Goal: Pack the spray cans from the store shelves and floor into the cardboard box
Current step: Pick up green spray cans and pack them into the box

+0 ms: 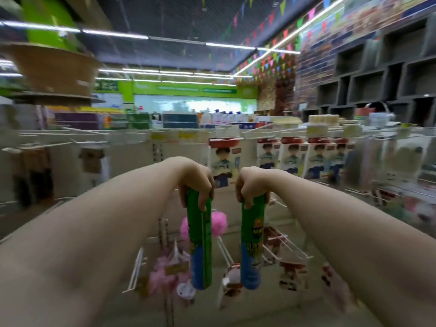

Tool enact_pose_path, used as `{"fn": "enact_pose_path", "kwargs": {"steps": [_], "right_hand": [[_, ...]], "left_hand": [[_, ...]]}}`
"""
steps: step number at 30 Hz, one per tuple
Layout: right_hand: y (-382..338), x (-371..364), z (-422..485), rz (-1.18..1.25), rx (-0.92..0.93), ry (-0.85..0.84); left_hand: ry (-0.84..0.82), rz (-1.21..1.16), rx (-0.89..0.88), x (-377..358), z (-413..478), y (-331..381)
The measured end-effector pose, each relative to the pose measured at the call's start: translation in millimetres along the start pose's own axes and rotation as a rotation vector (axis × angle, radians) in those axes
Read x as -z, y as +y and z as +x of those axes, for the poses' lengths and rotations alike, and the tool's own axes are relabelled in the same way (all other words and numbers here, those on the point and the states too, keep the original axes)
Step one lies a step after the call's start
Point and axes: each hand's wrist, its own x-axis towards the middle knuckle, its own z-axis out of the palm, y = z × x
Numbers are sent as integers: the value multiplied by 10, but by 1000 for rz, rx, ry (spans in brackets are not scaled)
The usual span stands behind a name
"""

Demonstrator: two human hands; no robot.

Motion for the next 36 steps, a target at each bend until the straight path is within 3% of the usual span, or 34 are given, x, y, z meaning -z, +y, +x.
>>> {"fn": "enact_pose_path", "kwargs": {"steps": [18, 29, 36], "right_hand": [[-3599, -711, 311, -100, 502, -140], [-6145, -1743, -101, -139, 792, -225], [-7541, -2519, -611, -175, 984, -346]], "left_hand": [[170, -185, 446, -210, -2274, -2874], [240, -275, 730, -886, -4164, -4828], [306, -330, 963, -1595, -5415, -5718]]}}
